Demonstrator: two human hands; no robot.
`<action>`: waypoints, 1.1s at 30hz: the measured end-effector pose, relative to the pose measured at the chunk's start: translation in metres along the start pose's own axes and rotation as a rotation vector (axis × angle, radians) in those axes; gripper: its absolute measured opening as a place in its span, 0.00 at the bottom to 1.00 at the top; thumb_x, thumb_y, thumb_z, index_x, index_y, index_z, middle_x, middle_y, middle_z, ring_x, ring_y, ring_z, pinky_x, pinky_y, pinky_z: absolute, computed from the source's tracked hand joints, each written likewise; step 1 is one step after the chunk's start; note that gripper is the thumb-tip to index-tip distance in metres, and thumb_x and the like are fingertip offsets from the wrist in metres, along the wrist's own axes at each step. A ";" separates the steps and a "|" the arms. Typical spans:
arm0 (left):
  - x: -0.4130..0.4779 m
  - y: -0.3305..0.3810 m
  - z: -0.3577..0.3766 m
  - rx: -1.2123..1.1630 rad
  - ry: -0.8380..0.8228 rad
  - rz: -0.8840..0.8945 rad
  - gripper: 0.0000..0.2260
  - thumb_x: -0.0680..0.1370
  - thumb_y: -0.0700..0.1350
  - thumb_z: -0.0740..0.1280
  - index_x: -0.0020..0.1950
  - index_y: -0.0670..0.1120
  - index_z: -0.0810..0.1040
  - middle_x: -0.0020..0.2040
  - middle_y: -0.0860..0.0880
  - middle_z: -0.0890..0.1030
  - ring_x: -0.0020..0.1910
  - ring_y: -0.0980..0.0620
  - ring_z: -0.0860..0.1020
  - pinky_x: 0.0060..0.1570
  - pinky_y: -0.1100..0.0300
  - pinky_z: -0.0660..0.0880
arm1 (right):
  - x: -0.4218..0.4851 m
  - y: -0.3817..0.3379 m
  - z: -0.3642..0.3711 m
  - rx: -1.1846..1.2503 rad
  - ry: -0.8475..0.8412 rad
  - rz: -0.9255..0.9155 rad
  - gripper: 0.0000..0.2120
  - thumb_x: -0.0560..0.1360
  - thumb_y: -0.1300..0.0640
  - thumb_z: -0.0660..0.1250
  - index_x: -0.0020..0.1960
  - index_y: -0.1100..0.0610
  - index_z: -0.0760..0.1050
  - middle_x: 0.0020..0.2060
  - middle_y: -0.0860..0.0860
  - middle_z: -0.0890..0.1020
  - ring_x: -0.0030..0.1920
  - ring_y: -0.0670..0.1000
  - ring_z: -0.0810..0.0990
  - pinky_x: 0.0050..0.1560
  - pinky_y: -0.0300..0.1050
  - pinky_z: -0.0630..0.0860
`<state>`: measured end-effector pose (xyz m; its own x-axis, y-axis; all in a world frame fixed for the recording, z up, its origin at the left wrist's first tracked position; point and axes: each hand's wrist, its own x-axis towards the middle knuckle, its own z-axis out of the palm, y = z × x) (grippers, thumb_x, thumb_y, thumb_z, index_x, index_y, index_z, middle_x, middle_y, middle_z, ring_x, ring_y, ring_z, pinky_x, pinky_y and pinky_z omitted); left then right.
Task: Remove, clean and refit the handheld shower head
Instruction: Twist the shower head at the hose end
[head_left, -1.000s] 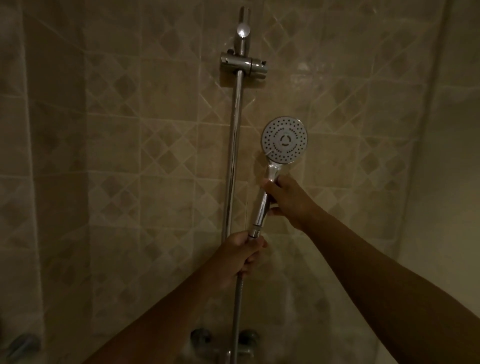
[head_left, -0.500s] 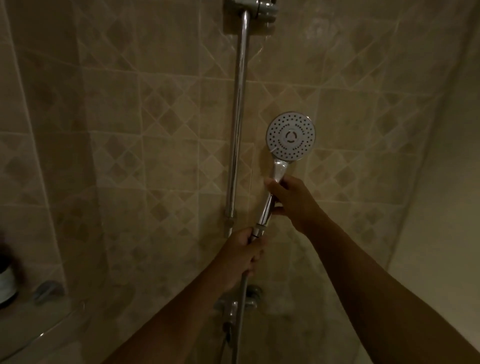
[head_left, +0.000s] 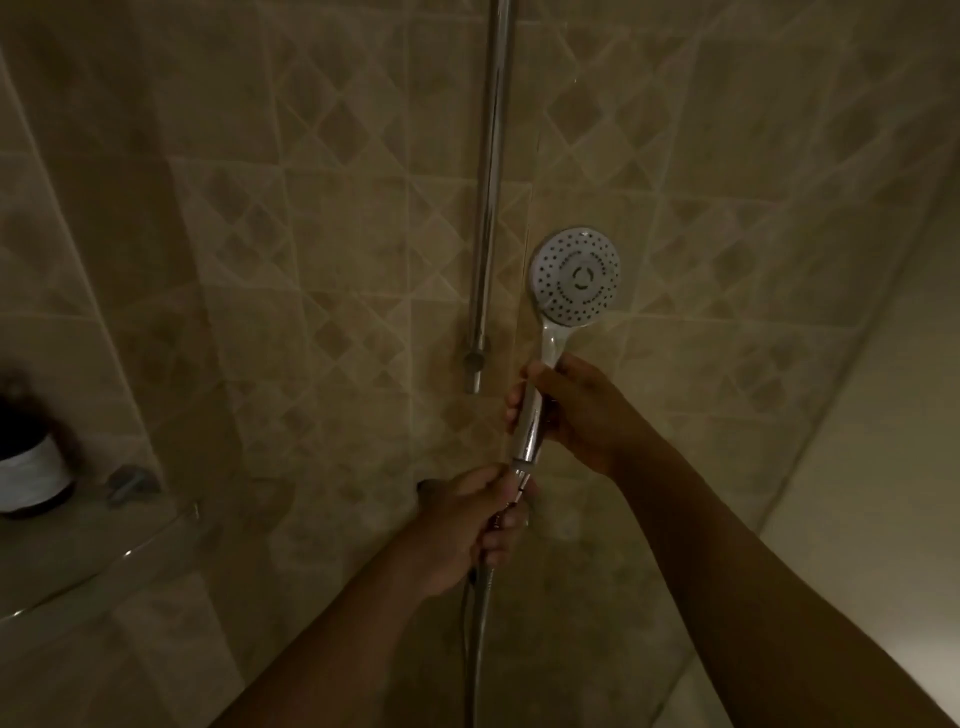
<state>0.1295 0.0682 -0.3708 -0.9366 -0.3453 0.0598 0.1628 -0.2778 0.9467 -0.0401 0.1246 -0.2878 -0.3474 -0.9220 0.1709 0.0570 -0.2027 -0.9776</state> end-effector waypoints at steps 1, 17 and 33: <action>-0.001 -0.006 0.001 0.105 0.065 0.010 0.10 0.82 0.48 0.62 0.53 0.42 0.76 0.33 0.50 0.70 0.26 0.56 0.63 0.26 0.62 0.61 | 0.000 0.011 0.002 -0.077 0.076 -0.009 0.08 0.81 0.56 0.63 0.55 0.60 0.72 0.39 0.58 0.84 0.40 0.59 0.84 0.41 0.54 0.81; -0.015 -0.049 -0.004 -0.400 -0.116 -0.102 0.13 0.79 0.50 0.67 0.56 0.41 0.77 0.32 0.51 0.68 0.23 0.57 0.63 0.24 0.65 0.63 | -0.015 0.053 0.005 0.552 -0.087 0.091 0.08 0.75 0.62 0.63 0.53 0.64 0.71 0.49 0.61 0.83 0.51 0.57 0.85 0.48 0.52 0.81; -0.002 -0.062 0.026 0.235 0.322 0.015 0.10 0.83 0.46 0.62 0.55 0.40 0.75 0.28 0.55 0.68 0.23 0.59 0.64 0.24 0.64 0.61 | -0.022 0.049 0.027 0.180 0.347 0.055 0.06 0.80 0.62 0.63 0.56 0.62 0.72 0.31 0.54 0.74 0.30 0.50 0.72 0.33 0.45 0.73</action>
<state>0.1136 0.1100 -0.4210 -0.7835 -0.6213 0.0074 0.0656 -0.0708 0.9953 -0.0043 0.1260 -0.3359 -0.6330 -0.7733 0.0369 0.2373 -0.2391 -0.9416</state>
